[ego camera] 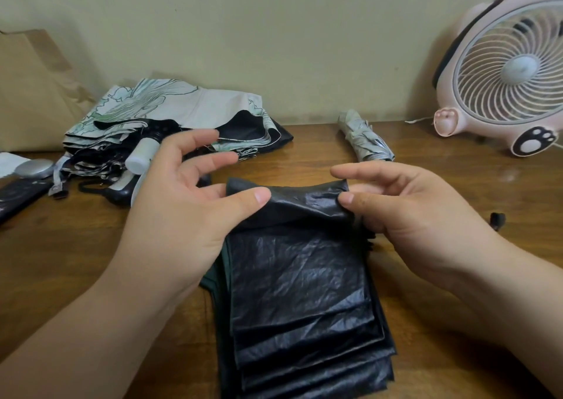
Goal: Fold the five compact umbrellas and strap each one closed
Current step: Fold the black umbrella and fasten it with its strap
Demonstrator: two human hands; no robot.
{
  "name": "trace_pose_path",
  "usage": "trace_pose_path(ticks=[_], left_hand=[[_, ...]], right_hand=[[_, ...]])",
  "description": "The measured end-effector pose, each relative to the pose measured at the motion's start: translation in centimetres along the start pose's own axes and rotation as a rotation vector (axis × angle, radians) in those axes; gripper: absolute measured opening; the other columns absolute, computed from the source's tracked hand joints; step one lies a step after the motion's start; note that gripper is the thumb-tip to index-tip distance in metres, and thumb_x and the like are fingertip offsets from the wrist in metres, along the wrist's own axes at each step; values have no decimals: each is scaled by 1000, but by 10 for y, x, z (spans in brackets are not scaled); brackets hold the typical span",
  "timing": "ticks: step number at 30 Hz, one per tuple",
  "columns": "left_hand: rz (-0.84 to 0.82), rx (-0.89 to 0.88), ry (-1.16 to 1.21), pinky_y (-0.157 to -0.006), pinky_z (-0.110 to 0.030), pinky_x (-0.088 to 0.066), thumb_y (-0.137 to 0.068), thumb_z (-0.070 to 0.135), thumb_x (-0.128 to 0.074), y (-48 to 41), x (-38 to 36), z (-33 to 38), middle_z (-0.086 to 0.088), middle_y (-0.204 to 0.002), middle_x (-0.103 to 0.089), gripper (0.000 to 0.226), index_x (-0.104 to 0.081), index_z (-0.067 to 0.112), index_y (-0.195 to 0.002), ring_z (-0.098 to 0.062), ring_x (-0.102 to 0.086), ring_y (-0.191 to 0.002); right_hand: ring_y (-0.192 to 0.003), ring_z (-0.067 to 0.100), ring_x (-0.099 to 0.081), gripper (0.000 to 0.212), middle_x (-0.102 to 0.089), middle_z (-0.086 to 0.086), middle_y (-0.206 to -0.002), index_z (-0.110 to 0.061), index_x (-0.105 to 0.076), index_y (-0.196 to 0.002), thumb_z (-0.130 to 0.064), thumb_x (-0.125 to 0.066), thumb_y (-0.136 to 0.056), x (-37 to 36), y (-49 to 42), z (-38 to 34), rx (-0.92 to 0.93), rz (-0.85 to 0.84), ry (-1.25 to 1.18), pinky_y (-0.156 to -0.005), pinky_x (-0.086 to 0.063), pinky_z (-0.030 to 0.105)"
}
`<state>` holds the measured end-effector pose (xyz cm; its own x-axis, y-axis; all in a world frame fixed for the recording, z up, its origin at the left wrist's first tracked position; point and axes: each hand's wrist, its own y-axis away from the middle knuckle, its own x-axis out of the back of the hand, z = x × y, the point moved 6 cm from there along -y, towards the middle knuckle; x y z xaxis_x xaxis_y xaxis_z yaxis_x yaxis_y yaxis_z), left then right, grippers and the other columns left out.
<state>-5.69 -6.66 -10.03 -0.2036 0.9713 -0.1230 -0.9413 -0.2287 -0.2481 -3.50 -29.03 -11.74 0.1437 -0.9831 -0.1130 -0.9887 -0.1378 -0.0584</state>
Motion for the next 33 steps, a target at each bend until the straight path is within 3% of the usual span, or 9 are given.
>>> trace_pose_path(ticks=[6,10,12,16,20,23,26,30,33], left_hand=[[-254,-206,-636,-95,-22,-53,-61,16,-94,8,-7,14,20,-110,-68,72,-64,46,-119,-2,-66,-101],[-288,-323,-1097,-76,-5,-36,-78,25,-84,7,-7,13,24,-94,-58,29,-70,44,-95,11,-51,-97],[-283,-335,-1126,-71,-12,-34,-80,25,-80,6,-6,12,19,-86,-56,13,-75,36,-82,4,-51,-91],[-328,-357,-1109,-81,-22,-37,-76,34,-80,10,-8,15,25,-96,-53,15,-69,37,-66,2,-48,-99],[-462,-324,-1067,-106,-23,-30,-79,31,-75,14,-12,14,39,-122,-55,19,-58,37,-74,16,-34,-127],[-458,-264,-1009,-80,-5,-45,-86,21,-73,14,-10,12,41,-104,-66,25,-53,34,-80,28,-52,-90],[-389,-317,-969,-57,-16,-49,-87,26,-74,14,-12,17,33,-99,-68,22,-58,40,-86,4,-54,-49],[-396,-438,-995,-79,-20,-49,-84,31,-71,11,-14,16,21,-88,-67,5,-73,35,-86,-1,-62,-91],[-372,-514,-968,-89,-19,-46,-82,26,-72,11,-12,17,21,-90,-68,4,-76,27,-82,-7,-62,-99]], right_hand=[[-50,2,-60,25,-72,2,-67,-8,-78,-93,12,-69,-83,11,-2,-1,-7,-29,99,-51,-45,9],[-74,11,-65,35,-78,3,-85,-18,-76,-101,9,-75,-80,10,-1,-5,68,-143,402,-72,-56,22],[-74,12,-62,40,-75,-3,-87,-26,-72,-109,-4,-83,-78,9,0,-6,163,-159,597,-75,-54,31],[-92,-2,-55,50,-59,-18,-93,-45,-66,-117,-47,-81,-70,1,3,-7,368,-152,1043,-78,-40,8],[-101,4,-45,25,-50,-15,-97,-37,-74,-101,-42,-71,-77,-5,2,-10,461,-104,1103,-86,-38,14],[-109,9,-50,11,-55,-17,-104,-33,-73,-89,-40,-73,-80,-3,3,-14,548,-114,1041,-92,-42,24],[-112,13,-57,23,-61,-18,-111,-33,-73,-100,-48,-72,-83,0,4,-16,598,-146,934,-92,-47,29],[-91,11,-64,33,-67,-15,-98,-36,-67,-96,-61,-72,-75,7,3,-17,566,-9,800,-75,-54,31],[-77,19,-64,33,-68,-8,-87,-28,-67,-75,-59,-77,-75,9,4,-19,541,85,705,-67,-54,45]])
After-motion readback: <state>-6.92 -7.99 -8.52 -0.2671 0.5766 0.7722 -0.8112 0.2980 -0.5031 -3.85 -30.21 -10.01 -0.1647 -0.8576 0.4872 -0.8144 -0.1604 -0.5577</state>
